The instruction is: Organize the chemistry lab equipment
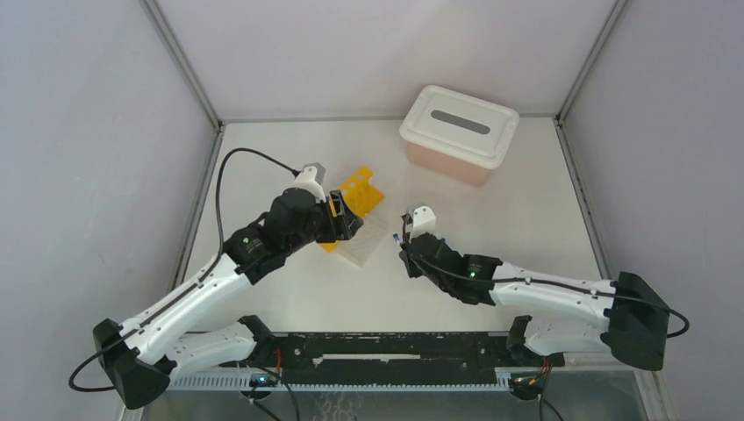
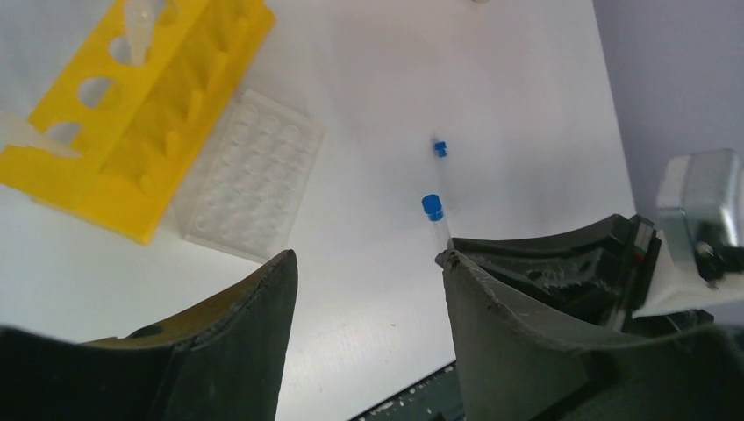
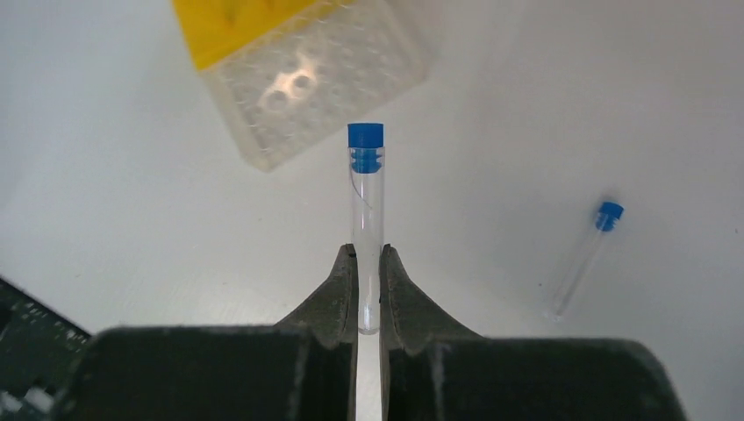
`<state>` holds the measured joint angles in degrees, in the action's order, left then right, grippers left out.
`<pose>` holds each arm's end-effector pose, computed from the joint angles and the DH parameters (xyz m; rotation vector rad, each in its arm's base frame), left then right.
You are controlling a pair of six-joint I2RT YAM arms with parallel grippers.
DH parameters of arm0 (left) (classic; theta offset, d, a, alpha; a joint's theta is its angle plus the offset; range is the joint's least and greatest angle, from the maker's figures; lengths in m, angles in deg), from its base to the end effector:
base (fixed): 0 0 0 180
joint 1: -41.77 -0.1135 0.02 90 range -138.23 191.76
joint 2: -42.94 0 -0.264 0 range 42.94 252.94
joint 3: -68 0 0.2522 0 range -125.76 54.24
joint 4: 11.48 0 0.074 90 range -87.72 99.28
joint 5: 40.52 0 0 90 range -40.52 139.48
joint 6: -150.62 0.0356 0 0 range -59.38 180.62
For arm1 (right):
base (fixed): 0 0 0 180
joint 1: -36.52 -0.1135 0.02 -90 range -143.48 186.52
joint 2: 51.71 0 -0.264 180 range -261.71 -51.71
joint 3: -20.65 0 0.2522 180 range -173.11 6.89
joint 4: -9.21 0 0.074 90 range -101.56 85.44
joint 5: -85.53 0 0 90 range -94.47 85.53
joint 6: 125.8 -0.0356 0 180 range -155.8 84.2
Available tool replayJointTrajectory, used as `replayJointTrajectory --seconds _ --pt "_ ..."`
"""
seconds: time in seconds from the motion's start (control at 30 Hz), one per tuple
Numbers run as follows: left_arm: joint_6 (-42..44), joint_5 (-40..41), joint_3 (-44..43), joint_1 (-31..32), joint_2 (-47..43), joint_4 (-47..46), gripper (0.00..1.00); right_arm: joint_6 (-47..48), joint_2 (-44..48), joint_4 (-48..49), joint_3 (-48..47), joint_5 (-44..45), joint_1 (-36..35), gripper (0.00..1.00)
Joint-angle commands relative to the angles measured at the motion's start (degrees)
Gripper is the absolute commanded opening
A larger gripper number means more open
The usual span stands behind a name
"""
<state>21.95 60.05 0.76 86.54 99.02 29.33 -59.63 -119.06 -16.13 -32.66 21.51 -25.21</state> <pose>0.1571 -0.1467 0.3275 -0.0011 2.1543 -0.6838 0.1297 0.2083 0.2287 -0.4839 2.1431 0.3317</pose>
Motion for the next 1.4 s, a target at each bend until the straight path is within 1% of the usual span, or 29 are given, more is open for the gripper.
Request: replayJointTrajectory --seconds 0.0,0.13,0.3,0.53,0.7,0.87,1.23,1.37 --pt "-3.7 -15.4 -2.6 -4.5 0.8 -2.9 0.66 7.2 4.5 7.3 1.1 0.4 -3.5 0.04" --pt "-6.8 -27.4 -0.6 -9.1 1.9 -6.5 0.65 10.5 6.3 9.6 1.4 0.3 -6.3 0.04" --pt "-8.7 -39.3 1.1 -11.8 4.1 -10.0 0.65 14.2 7.6 12.4 1.3 -1.8 -8.5 0.04" --pt "-6.9 -46.9 2.4 -12.0 5.4 -10.3 0.63 17.7 8.1 12.7 -0.2 -2.7 -10.0 0.04" --pt "-4.3 -48.4 3.4 -12.4 4.6 -7.1 0.62 19.4 8.1 12.2 -1.3 -2.7 -10.6 0.04" --pt "-3.0 -49.1 4.6 -13.6 3.9 -6.2 0.61 20.0 8.2 12.5 -1.5 -3.0 -11.2 0.03" --pt "-2.3 -50.0 4.1 -13.9 5.7 -6.1 0.6 21.5 7.3 12.7 -3.2 -3.6 -12.6 0.03" --pt "-2.3 -50.1 4.1 -13.9 5.8 -6.1 0.57 21.8 6.2 12.8 -3.8 -4.1 -12.6 0.03"
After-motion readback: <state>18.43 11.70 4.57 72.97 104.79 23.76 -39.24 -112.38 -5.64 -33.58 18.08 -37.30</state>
